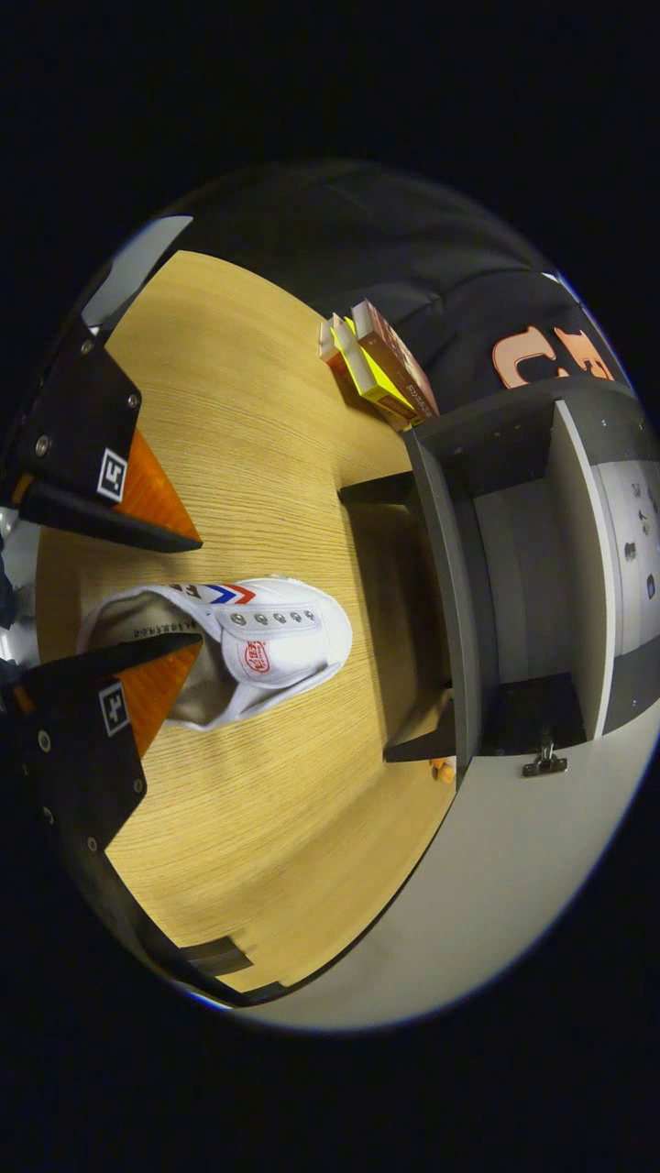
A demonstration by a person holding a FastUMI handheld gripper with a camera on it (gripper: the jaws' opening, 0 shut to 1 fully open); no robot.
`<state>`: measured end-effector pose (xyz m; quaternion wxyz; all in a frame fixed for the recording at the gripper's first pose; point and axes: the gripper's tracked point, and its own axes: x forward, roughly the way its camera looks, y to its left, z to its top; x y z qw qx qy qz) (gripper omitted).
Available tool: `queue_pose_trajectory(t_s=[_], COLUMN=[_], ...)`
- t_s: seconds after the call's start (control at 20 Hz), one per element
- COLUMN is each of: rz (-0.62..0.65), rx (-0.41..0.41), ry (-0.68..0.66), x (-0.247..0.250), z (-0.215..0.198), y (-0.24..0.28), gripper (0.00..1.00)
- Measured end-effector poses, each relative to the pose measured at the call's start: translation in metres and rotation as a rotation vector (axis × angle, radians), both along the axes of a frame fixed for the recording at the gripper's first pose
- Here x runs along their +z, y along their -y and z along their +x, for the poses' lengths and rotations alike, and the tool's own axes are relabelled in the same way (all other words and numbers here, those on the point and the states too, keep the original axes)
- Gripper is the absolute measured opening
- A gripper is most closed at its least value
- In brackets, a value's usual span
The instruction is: Open the shoe cabinet door, grab the shoes and put them into the shoe cabinet, then close the shoe cabinet door.
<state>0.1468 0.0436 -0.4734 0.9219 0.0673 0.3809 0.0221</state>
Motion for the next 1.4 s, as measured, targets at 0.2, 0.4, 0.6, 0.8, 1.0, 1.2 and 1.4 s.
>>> queue_pose_trajectory(t_s=[0.2, 0.4, 0.6, 0.8, 1.0, 1.2, 1.4], rz=[0.004, -0.023, -0.038, -0.058, -0.050, -0.063, -0.070], rx=[-0.010, 0.004, 0.004, 0.033, 0.032, 0.015, 0.003], ry=[-0.024, -0.023, -0.022, 0.050, 0.085, 0.188, 0.326], x=[-0.007, -0.005, 0.003, 0.039, 0.071, 0.134, 0.224], z=[0.002, 0.002, 0.002, 0.010, 0.018, 0.027, 0.042], y=[0.001, 0.001, 0.003, 0.004, 0.005, 0.012, 0.019], gripper=[0.29, 0.04, 0.00, 0.00, 0.00, 0.00, 0.00])
